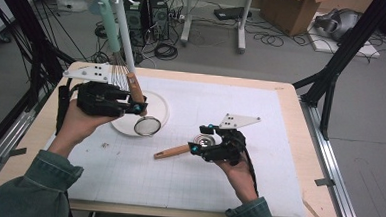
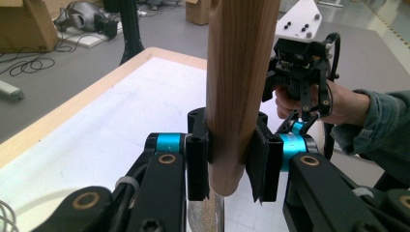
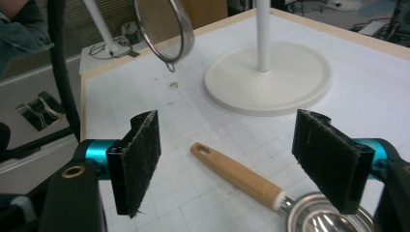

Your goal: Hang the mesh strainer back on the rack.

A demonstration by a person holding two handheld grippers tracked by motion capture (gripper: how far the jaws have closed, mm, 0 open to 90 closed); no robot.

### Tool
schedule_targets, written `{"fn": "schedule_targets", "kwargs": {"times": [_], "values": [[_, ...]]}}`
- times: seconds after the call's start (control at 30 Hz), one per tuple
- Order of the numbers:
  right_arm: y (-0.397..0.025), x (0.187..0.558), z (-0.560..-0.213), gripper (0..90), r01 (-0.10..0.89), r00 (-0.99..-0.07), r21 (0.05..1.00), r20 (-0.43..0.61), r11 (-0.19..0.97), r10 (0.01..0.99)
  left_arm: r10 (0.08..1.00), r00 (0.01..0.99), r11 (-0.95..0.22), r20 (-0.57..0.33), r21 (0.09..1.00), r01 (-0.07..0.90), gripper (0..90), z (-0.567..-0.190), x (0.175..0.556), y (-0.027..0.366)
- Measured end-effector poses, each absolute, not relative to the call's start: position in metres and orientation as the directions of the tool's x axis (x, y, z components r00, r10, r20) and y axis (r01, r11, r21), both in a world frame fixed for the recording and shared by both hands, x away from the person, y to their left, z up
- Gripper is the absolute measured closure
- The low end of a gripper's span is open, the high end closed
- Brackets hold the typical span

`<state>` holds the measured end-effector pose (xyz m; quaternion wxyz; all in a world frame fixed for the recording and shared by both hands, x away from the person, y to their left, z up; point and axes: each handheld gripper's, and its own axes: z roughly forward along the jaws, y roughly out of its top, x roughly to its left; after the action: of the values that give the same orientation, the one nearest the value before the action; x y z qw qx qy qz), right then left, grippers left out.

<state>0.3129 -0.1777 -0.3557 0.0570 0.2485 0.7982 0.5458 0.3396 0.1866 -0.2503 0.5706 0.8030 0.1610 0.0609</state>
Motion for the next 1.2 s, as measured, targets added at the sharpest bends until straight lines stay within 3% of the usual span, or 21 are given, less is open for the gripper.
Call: {"fn": "schedule_targets", "kwargs": {"times": [0.53, 1.2], "values": [[-0.207, 0.312, -0.357, 20.6, 0.362, -0.836, 0.900, 0.198, 0.243, 0.511, 0.373, 0.922, -0.275, -0.105, 0.936, 0.218, 72.1, -0.225, 0.360, 0.206], [-0.213, 0.312, -0.357, 20.5, 0.363, -0.836, 0.902, 0.205, 0.233, 0.508, 0.371, 0.923, -0.269, -0.101, 0.940, 0.211, 72.1, -0.185, 0.383, 0.213]]}}
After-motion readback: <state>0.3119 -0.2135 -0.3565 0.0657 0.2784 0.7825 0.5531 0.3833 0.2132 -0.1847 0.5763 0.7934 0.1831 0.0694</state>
